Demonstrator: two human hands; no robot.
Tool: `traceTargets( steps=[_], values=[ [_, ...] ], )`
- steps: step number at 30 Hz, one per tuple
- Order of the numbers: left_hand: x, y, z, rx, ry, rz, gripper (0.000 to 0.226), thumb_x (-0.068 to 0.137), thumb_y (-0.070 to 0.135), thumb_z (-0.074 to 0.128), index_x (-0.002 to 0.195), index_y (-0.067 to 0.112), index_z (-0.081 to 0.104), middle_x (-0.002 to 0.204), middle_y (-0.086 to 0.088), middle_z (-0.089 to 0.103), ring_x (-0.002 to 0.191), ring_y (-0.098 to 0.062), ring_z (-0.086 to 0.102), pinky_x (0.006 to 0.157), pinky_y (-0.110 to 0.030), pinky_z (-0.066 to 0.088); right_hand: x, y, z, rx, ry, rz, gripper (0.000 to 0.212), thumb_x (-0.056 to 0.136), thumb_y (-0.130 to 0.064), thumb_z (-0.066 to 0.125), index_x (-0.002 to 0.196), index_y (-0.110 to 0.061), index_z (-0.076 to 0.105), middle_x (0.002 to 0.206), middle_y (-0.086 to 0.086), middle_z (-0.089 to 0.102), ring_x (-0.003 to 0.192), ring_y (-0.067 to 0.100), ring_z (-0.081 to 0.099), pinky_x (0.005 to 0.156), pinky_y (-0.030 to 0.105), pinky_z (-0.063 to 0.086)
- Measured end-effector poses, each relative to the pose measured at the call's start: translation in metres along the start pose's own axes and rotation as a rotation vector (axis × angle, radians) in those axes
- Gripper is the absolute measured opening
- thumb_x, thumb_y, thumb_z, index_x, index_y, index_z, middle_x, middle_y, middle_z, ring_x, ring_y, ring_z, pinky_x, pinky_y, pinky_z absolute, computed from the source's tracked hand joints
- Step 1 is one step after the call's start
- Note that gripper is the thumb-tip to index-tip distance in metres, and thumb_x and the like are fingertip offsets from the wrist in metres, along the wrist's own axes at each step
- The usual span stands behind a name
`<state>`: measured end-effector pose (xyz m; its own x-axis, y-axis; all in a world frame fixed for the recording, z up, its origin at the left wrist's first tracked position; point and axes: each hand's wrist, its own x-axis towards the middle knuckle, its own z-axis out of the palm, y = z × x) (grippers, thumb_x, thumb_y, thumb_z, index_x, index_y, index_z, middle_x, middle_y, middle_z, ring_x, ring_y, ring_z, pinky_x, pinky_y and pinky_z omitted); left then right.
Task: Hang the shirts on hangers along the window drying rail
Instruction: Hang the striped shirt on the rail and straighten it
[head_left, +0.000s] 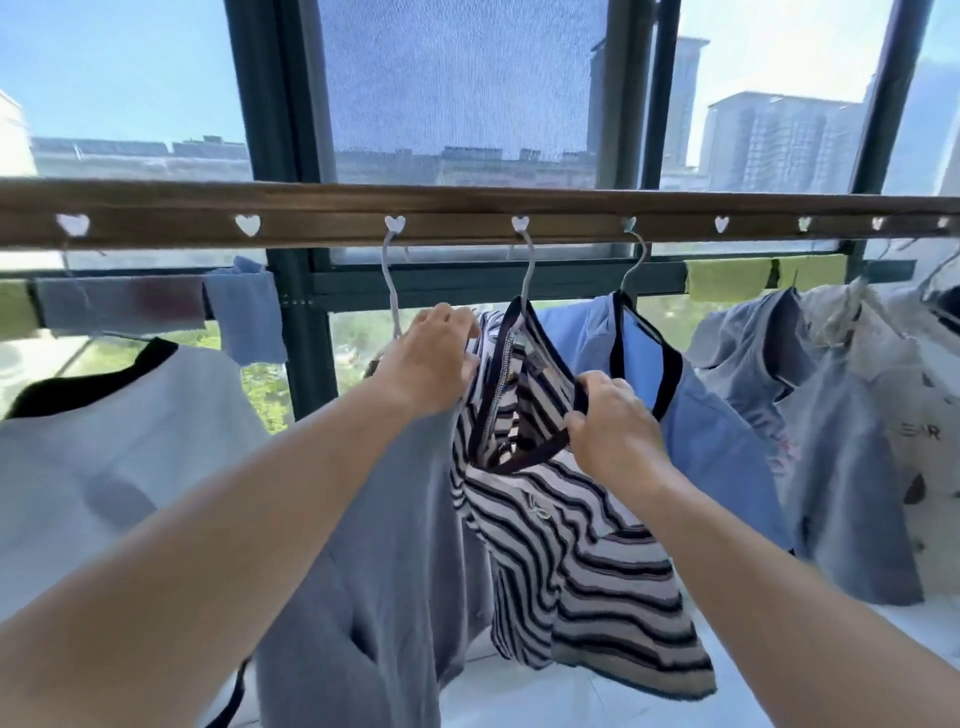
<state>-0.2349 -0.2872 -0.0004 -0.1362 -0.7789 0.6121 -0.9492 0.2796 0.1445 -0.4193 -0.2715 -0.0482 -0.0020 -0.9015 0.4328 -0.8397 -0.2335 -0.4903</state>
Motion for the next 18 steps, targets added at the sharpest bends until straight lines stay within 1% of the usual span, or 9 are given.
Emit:
traceTargets(
  steps=[2, 4, 7, 10, 12, 14, 16, 18],
  values=[
    [0.003, 0.012, 0.011, -0.177, -0.030, -0.070, 0.029, 0.093, 0.027, 0.052, 0.117, 0.011, 0.050, 0.110, -0.007, 0.055, 0.100, -0.021, 0.050, 0.093, -0.037, 0.044, 0.001, 0.008, -0.004, -0.001, 0.007, 0.007, 0.029, 0.091, -0.002, 0.040, 0.117, -0.011, 0.048, 0.113, 0.012, 0.052, 0.087, 0.025, 0.047, 0.070, 0.030, 0.035],
    [0.009, 0.020, 0.024, -0.287, -0.037, -0.135, 0.036, 0.093, 0.032, 0.051, 0.121, 0.010, 0.048, 0.112, -0.007, 0.055, 0.100, -0.021, 0.053, 0.094, -0.037, 0.045, 0.001, 0.018, -0.007, 0.005, 0.021, 0.013, 0.031, 0.090, 0.001, 0.038, 0.117, -0.011, 0.049, 0.111, 0.012, 0.051, 0.091, 0.029, 0.053, 0.072, 0.032, 0.040],
    [0.020, 0.030, 0.046, -0.390, -0.019, -0.232, 0.038, 0.095, 0.026, 0.049, 0.128, 0.011, 0.042, 0.120, -0.010, 0.051, 0.106, -0.025, 0.053, 0.096, -0.039, 0.045, 0.002, 0.033, -0.016, -0.012, 0.046, 0.027, 0.025, 0.091, -0.001, 0.036, 0.110, -0.011, 0.049, 0.106, 0.012, 0.051, 0.091, 0.033, 0.054, 0.072, 0.033, 0.039],
    [0.027, 0.033, 0.065, -0.486, -0.021, -0.306, 0.038, 0.093, 0.016, 0.049, 0.130, 0.011, 0.040, 0.120, -0.011, 0.051, 0.105, -0.025, 0.053, 0.094, -0.041, 0.048, 0.003, 0.045, -0.029, -0.072, 0.047, 0.045, 0.025, 0.090, -0.001, 0.036, 0.109, -0.011, 0.048, 0.106, 0.011, 0.050, 0.088, 0.030, 0.050, 0.071, 0.034, 0.036],
    [0.035, 0.033, 0.081, -0.517, 0.020, -0.305, 0.036, 0.093, 0.016, 0.051, 0.127, 0.010, 0.043, 0.118, -0.010, 0.052, 0.105, -0.023, 0.053, 0.094, -0.037, 0.048, 0.009, 0.055, -0.039, -0.103, 0.071, 0.068, 0.030, 0.090, -0.001, 0.037, 0.114, -0.011, 0.048, 0.111, 0.011, 0.050, 0.092, 0.029, 0.050, 0.071, 0.034, 0.036],
    [0.042, 0.032, 0.091, -0.498, 0.107, -0.260, 0.036, 0.091, 0.020, 0.053, 0.125, 0.011, 0.046, 0.118, -0.009, 0.053, 0.106, -0.021, 0.050, 0.096, -0.032, 0.045, 0.014, 0.062, -0.047, -0.136, 0.094, 0.086, 0.032, 0.091, -0.002, 0.037, 0.119, -0.012, 0.048, 0.115, 0.012, 0.050, 0.099, 0.031, 0.050, 0.071, 0.033, 0.036],
    [0.051, 0.034, 0.096, -0.500, 0.155, -0.157, 0.037, 0.090, 0.022, 0.055, 0.125, 0.013, 0.048, 0.120, -0.008, 0.051, 0.108, -0.019, 0.049, 0.096, -0.029, 0.043, 0.021, 0.073, -0.055, -0.148, 0.137, 0.115, 0.032, 0.093, -0.005, 0.038, 0.123, -0.014, 0.048, 0.118, 0.013, 0.052, 0.102, 0.032, 0.052, 0.071, 0.033, 0.036],
    [0.062, 0.041, 0.099, -0.503, 0.107, -0.017, 0.040, 0.089, 0.023, 0.057, 0.126, 0.014, 0.048, 0.123, -0.007, 0.050, 0.114, -0.018, 0.047, 0.101, -0.030, 0.041, 0.027, 0.085, -0.064, -0.122, 0.189, 0.157, 0.033, 0.095, -0.011, 0.041, 0.127, -0.014, 0.048, 0.119, 0.012, 0.056, 0.101, 0.031, 0.054, 0.072, 0.032, 0.037]
  ],
)
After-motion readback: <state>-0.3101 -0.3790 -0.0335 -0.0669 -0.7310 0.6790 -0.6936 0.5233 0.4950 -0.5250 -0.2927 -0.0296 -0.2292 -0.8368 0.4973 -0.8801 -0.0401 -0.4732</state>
